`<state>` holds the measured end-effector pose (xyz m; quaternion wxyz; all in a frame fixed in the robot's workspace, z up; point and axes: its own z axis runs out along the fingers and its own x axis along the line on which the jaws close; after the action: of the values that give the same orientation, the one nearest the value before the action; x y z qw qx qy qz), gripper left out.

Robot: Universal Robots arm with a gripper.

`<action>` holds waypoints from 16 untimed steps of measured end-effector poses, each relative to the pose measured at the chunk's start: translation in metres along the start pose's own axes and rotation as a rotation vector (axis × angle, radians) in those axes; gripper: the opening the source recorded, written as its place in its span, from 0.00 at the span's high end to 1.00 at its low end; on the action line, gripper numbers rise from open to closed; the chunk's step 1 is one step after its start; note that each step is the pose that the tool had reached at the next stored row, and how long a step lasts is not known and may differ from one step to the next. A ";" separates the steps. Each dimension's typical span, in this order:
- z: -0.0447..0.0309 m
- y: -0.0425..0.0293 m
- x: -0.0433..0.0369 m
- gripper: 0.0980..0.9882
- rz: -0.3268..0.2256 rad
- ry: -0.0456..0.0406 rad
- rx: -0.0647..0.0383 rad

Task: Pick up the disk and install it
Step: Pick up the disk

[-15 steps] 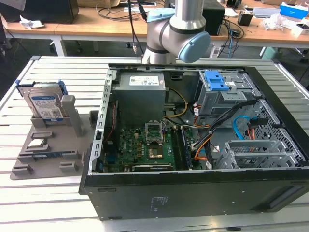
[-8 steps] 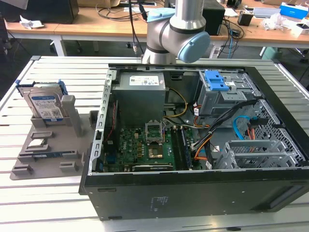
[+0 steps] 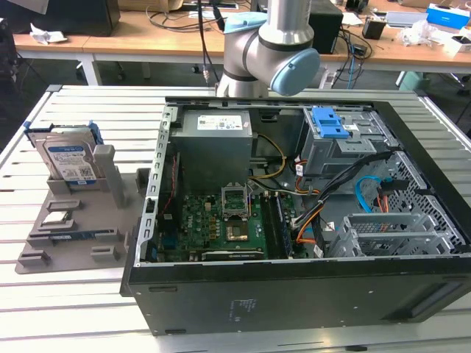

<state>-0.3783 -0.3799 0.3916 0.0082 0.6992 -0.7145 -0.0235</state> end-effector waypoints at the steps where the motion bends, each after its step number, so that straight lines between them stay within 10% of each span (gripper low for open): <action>1: 0.0002 -0.0003 -0.0002 0.57 0.000 0.0001 0.000; 16: 0.0054 -0.0064 -0.0017 0.57 0.000 0.0017 0.000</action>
<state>-0.3721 -0.3782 0.3859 0.0087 0.6992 -0.7145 -0.0229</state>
